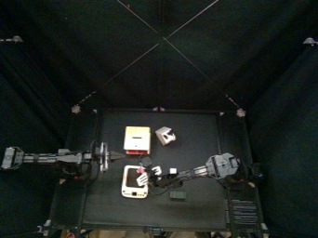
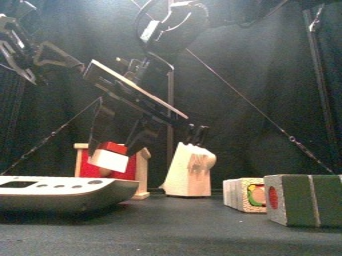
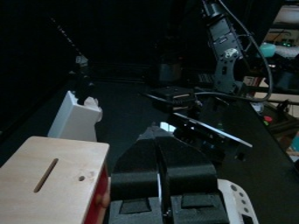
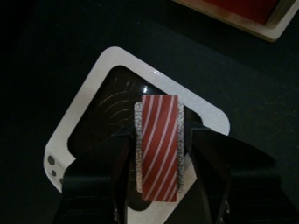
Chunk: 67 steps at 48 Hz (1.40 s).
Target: Put salmon sushi right of white sushi roll
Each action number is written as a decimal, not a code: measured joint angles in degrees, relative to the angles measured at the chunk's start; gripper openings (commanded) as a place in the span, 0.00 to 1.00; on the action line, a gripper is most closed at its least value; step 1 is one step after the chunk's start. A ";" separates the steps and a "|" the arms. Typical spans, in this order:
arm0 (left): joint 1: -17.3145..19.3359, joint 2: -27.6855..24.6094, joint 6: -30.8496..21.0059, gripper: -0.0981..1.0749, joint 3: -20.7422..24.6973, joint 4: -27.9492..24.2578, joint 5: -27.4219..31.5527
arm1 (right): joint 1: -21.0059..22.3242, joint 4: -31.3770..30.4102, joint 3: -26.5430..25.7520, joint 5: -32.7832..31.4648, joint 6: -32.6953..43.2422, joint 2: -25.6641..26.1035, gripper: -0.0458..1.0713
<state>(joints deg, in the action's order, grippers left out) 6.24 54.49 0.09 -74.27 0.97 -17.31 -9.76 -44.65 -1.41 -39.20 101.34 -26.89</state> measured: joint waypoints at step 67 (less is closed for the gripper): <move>0.09 0.00 0.00 0.07 0.00 0.00 0.00 | -2.72 23.20 27.77 -14.94 1.93 26.72 0.68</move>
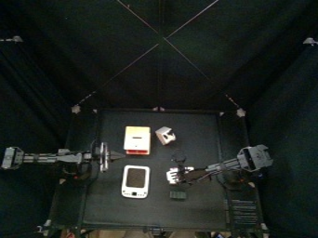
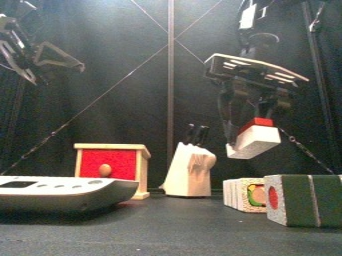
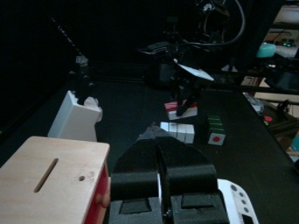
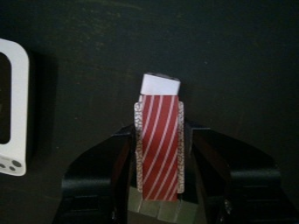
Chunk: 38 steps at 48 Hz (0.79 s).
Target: Put salmon sushi right of white sushi roll
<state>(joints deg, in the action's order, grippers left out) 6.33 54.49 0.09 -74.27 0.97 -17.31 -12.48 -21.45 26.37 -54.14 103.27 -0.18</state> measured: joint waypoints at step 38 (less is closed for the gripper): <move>0.00 0.00 0.00 0.07 -0.09 0.00 0.00 | -5.01 -6.59 13.97 4.48 23.03 4.75 0.68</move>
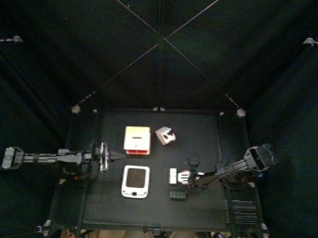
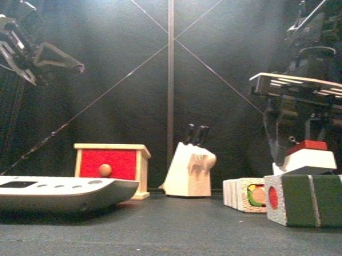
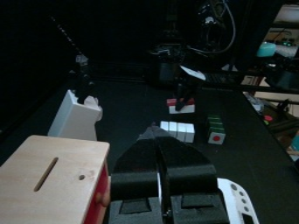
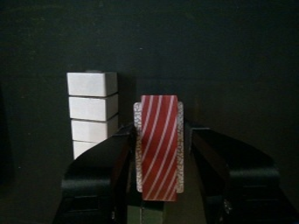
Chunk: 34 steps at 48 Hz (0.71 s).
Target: Put salmon sushi right of white sushi roll
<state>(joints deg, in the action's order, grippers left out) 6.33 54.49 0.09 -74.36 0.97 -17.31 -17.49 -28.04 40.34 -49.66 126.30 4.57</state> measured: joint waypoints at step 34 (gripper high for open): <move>0.09 0.00 0.00 0.07 -0.09 0.00 0.00 | 2.64 -2.90 1.23 4.83 0.09 -4.66 0.73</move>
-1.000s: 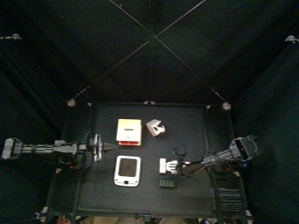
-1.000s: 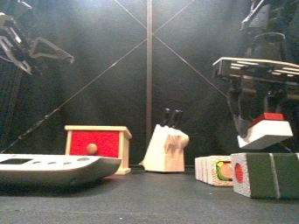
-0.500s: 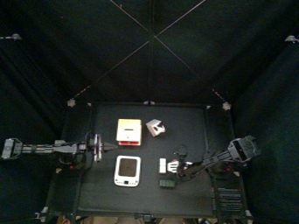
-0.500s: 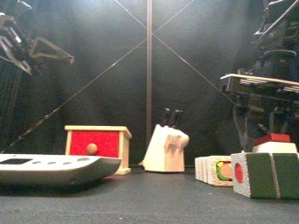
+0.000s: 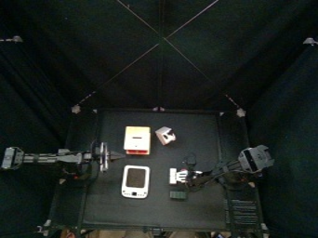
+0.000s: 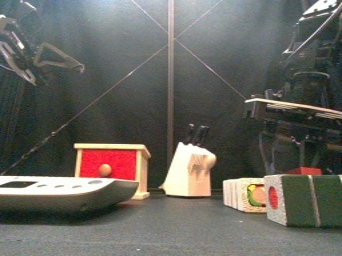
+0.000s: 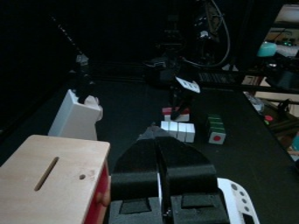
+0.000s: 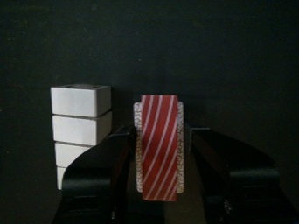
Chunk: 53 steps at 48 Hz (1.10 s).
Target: Put salmon sushi right of white sushi roll
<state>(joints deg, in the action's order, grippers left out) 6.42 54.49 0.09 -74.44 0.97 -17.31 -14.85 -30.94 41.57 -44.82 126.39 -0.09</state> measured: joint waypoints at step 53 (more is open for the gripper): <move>0.00 0.00 0.00 0.07 0.00 0.00 0.00 | 0.62 0.44 -0.44 -0.18 -14.33 7.91 0.89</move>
<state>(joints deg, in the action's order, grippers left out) 6.42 54.49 0.09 -74.44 0.97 -17.31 -14.24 -30.50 41.13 -45.00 112.06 7.82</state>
